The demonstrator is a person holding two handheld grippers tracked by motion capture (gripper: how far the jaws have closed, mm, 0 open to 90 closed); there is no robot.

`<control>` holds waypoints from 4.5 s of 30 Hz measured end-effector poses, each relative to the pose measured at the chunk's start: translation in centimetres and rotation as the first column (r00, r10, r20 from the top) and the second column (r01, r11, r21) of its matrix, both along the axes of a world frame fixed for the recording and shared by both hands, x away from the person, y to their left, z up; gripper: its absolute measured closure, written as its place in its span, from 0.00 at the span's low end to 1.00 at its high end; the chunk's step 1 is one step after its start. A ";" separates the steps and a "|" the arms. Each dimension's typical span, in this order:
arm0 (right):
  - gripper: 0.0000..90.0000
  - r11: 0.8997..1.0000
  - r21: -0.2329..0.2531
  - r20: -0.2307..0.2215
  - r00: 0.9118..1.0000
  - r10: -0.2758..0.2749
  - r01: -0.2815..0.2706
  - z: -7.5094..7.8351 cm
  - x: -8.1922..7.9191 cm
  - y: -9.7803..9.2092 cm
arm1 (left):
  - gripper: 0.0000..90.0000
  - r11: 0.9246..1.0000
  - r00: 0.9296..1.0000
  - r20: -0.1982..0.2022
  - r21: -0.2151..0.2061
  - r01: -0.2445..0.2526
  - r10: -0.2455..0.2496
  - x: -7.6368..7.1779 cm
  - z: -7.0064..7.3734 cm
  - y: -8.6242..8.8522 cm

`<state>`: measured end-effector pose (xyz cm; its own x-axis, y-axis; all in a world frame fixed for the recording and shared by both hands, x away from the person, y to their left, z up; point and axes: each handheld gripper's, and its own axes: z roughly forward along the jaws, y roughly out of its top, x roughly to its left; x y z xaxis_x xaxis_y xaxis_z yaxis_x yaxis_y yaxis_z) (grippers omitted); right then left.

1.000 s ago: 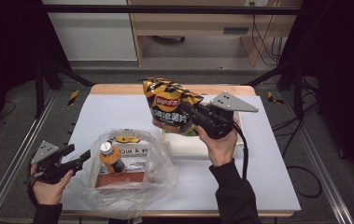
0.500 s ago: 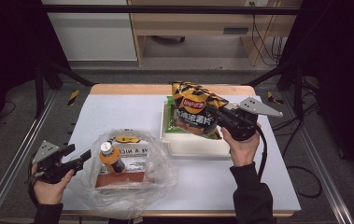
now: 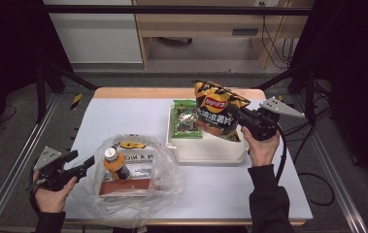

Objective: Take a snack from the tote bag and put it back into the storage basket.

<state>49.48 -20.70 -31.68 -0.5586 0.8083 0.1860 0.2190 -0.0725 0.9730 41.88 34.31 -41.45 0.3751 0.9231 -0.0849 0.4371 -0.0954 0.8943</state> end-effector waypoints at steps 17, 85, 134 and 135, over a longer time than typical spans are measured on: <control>0.94 0.998 -0.019 -0.062 0.997 -0.056 0.054 -2.1 3.6 -1.1 | 0.31 1.000 1.000 0.001 -0.007 -0.007 0.007 0.0 0.0 0.2; 0.41 0.936 -0.198 -0.106 0.943 -0.315 0.290 -6.6 5.8 -2.3 | 0.31 1.000 1.000 -0.012 0.007 -0.002 0.002 0.2 -0.4 0.0; 0.49 0.890 -0.361 -0.218 0.902 -0.372 0.280 -10.3 7.7 -0.5 | 0.31 1.000 1.000 -0.020 0.016 -0.003 0.003 0.2 -0.7 0.0; 0.48 0.890 -0.360 -0.218 0.903 -0.371 0.279 -10.3 7.6 -0.5 | 0.31 1.000 1.000 -0.019 0.016 -0.002 0.002 0.2 -0.7 0.0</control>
